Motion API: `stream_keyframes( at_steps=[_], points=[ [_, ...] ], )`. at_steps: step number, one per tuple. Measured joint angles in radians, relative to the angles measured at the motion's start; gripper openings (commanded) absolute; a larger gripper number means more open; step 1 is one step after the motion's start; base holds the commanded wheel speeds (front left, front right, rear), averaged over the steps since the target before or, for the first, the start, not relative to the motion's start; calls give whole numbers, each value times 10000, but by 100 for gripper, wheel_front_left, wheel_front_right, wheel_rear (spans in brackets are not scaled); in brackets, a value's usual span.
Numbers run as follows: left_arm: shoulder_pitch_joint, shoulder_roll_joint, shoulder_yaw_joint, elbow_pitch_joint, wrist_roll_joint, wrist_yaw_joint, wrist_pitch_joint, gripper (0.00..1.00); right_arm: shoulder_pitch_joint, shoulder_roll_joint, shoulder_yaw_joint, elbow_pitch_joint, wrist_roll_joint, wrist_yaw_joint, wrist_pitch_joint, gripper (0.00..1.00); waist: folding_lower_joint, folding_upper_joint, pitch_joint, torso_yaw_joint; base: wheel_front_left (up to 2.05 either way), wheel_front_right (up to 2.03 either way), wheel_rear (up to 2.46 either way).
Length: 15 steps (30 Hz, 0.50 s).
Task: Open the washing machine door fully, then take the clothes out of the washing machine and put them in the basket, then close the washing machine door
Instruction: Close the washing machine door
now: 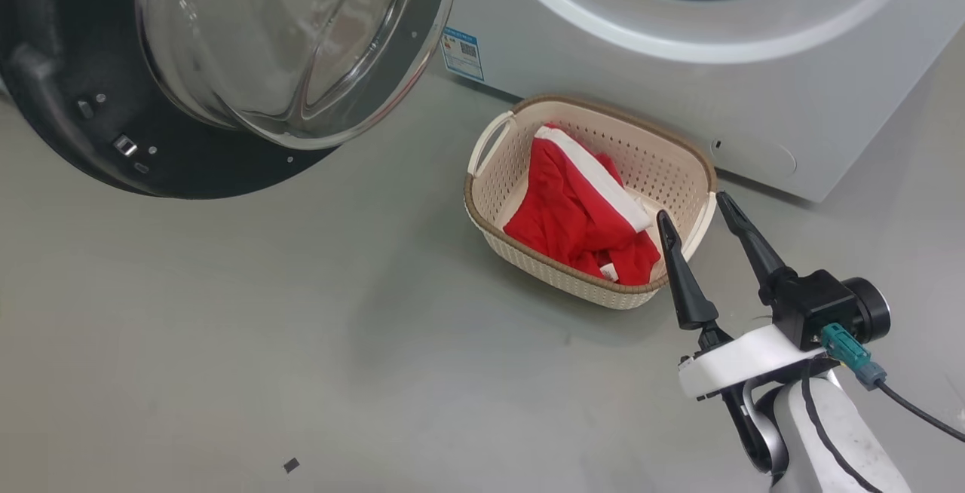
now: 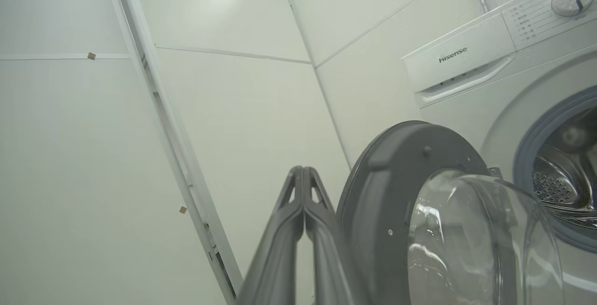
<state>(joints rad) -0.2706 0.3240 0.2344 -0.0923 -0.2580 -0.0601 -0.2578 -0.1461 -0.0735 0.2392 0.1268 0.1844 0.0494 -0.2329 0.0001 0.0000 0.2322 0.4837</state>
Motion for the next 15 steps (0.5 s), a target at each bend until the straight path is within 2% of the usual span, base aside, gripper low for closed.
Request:
stream_keyframes(
  at_steps=[5, 12, 15],
  points=[
    [-758, 853, 1216, 554, -840, -161, 178, 0, -366, -136, 59, -196, -113, 0, 109, 100, 0, 0, 570, -191, 0, 0, 0],
    [-1903, 1461, 2566, 2056, -2403, -244, 859, 0, -728, -242, 92, -221, -186, 10, 119, 100, 0, 0, 1210, -578, 0, 0, 0],
    [-2475, 1519, 3014, 2980, -3381, -244, 1421, 0, -796, -284, 92, -222, -190, 10, 151, 100, 0, 0, 1392, -755, 0, 0, 0]
  ],
)
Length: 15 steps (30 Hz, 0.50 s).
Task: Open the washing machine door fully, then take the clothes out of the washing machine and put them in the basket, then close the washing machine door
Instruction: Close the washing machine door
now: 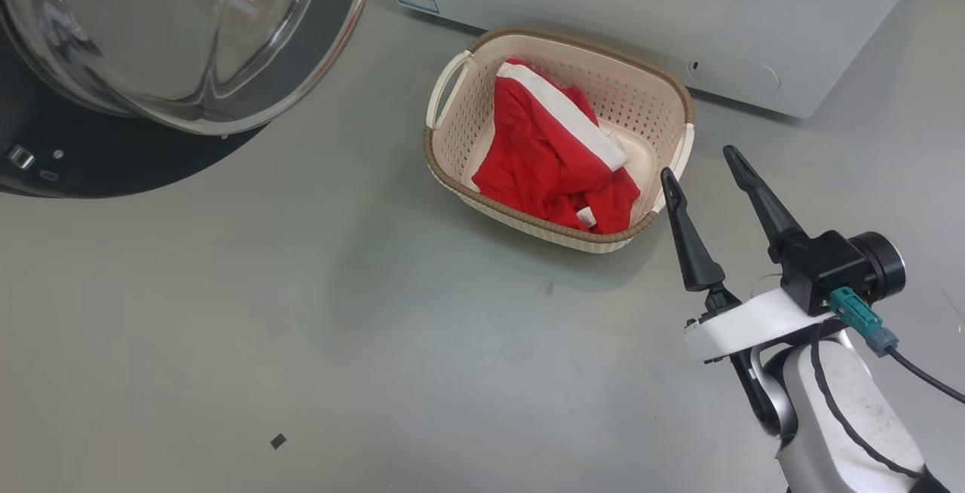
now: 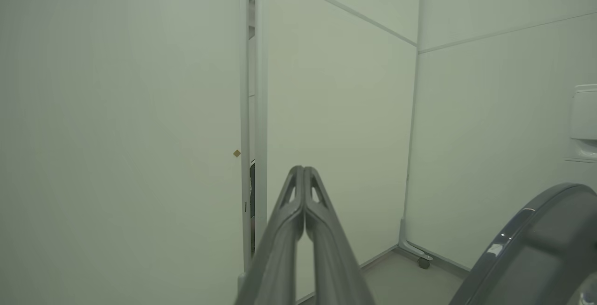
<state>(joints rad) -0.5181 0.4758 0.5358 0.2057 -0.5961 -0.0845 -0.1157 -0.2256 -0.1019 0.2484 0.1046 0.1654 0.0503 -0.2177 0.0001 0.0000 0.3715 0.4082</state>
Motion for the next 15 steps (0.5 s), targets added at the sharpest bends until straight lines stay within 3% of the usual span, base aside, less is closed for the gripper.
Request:
stream_keyframes(
  at_steps=[6, 15],
  points=[
    [-885, -69, 744, 1848, -1747, 113, 1348, 0, -204, -23, 115, 13, -25, 46, 29, 100, 0, 0, 199, -264, 0, 0, 0],
    [-2486, -295, 2046, 3912, -4172, 953, 3396, 0, -366, 6, 224, 75, -44, 98, 27, 100, 0, 0, 374, -718, 0, 0, 0]
  ],
)
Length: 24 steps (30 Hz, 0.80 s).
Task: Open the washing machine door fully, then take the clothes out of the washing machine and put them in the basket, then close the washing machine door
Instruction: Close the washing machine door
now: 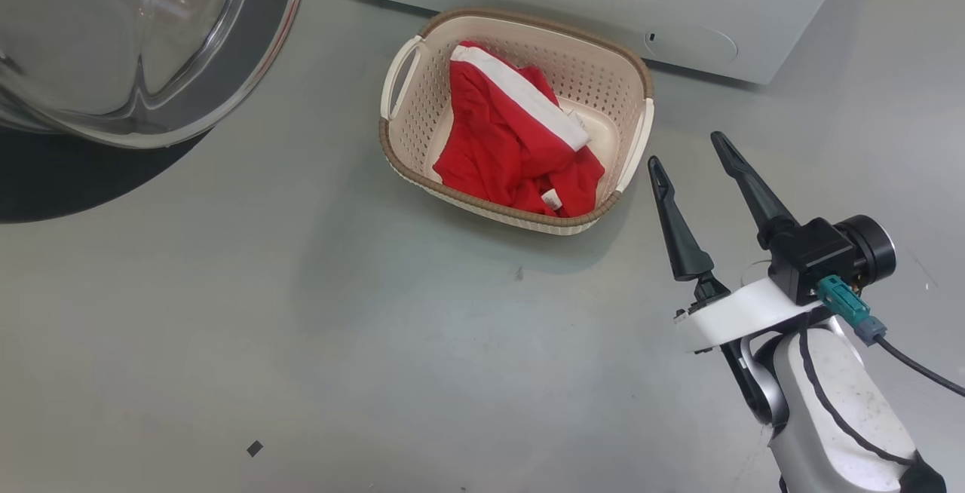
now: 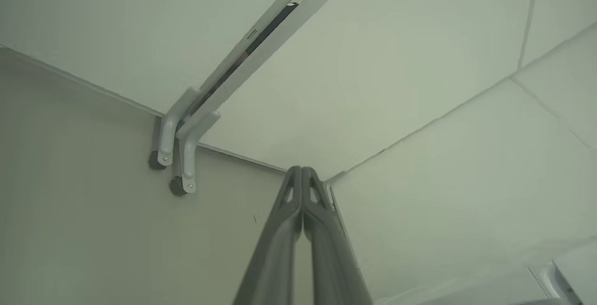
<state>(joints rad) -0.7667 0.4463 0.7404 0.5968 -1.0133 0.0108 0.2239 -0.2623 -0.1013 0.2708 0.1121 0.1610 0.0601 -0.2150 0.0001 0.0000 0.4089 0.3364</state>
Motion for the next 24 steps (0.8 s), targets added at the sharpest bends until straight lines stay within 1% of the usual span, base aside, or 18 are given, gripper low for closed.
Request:
stream_keyframes(
  at_steps=[3, 6, 10, 15, 18, 24],
  points=[
    [-618, -48, 351, 395, -652, 316, 439, 0, -15, 15, 77, 61, -48, 2, 0, 100, 0, 0, 43, -123, 0, 0, 0],
    [-926, -52, 562, 775, -811, 648, 742, 0, -30, 46, 115, 115, -48, 2, -2, 100, 0, 0, 71, -231, 0, 0, 0],
    [-1125, -27, 545, 1183, -949, 734, 1210, 0, -119, 58, 151, 186, -48, 2, -4, 100, 0, 0, 83, -356, 0, 0, 0],
    [-1377, 63, 470, 1607, -955, 823, 1503, 0, -160, 59, 148, 232, -48, 2, -15, 100, 0, 0, 90, -412, 0, 0, 0],
    [-1687, 38, 715, 1875, -1471, 851, 1799, 0, -162, 63, 148, 276, -48, 2, -17, 100, 0, 0, 77, -443, 0, 0, 0],
    [-1924, 31, 639, 2416, -1542, 941, 2186, 0, -165, 69, 151, 362, -48, 2, -35, 100, 0, 0, 14, -490, 0, 0, 0]
  ],
)
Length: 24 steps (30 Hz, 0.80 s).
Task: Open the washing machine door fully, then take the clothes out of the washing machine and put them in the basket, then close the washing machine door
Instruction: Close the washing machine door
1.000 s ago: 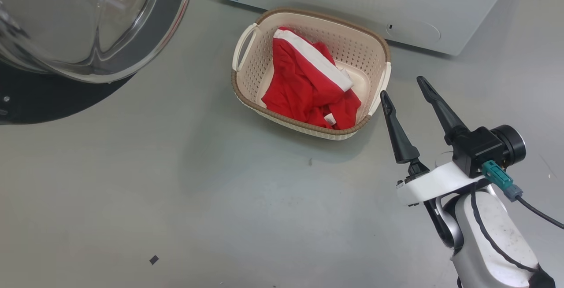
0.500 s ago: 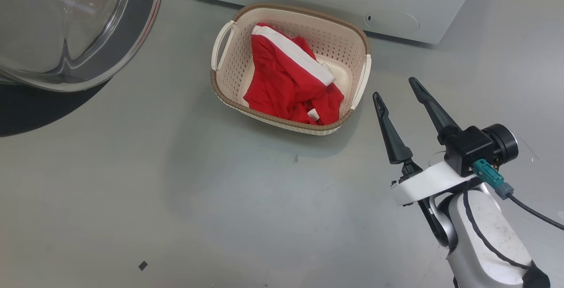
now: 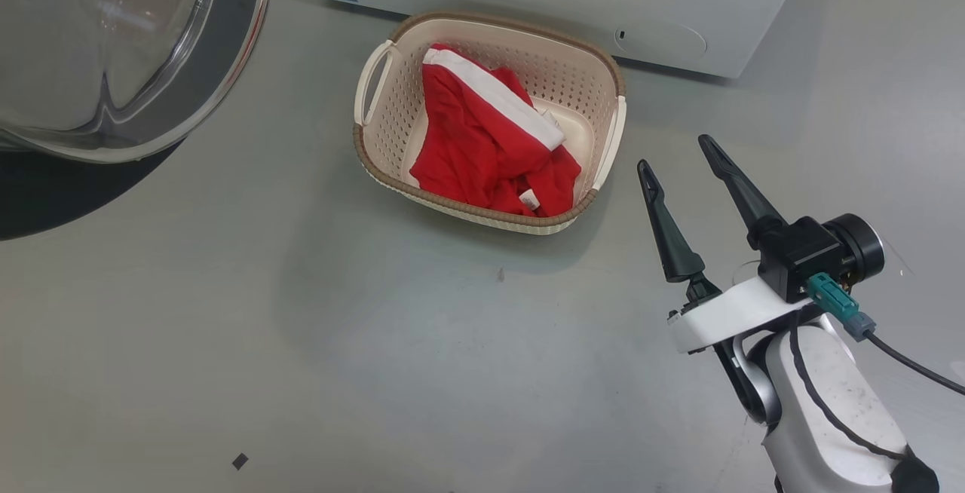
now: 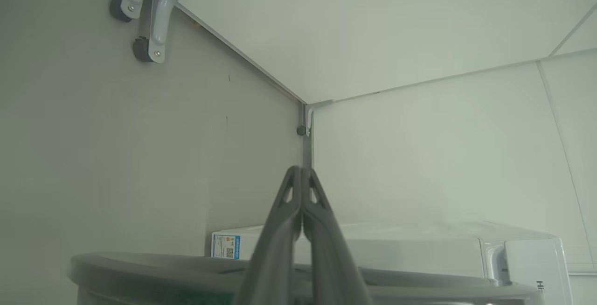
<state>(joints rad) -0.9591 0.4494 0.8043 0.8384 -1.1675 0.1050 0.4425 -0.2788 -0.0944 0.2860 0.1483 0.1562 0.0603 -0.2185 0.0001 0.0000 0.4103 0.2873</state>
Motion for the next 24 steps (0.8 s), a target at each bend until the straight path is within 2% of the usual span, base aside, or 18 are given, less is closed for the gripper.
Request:
stream_keyframes(
  at_steps=[12, 24],
  points=[
    [-6, -2, -594, 884, 247, 92, 840, 0, -4, 15, 31, 79, 0, -2, -71, 100, 0, 0, -106, -18, 0, 0, 0],
    [-170, 104, -608, 1189, 236, 130, 1312, 0, -21, 23, 21, 165, 8, -10, -84, 100, 0, 0, -141, -15, 0, 0, 0]
  ],
)
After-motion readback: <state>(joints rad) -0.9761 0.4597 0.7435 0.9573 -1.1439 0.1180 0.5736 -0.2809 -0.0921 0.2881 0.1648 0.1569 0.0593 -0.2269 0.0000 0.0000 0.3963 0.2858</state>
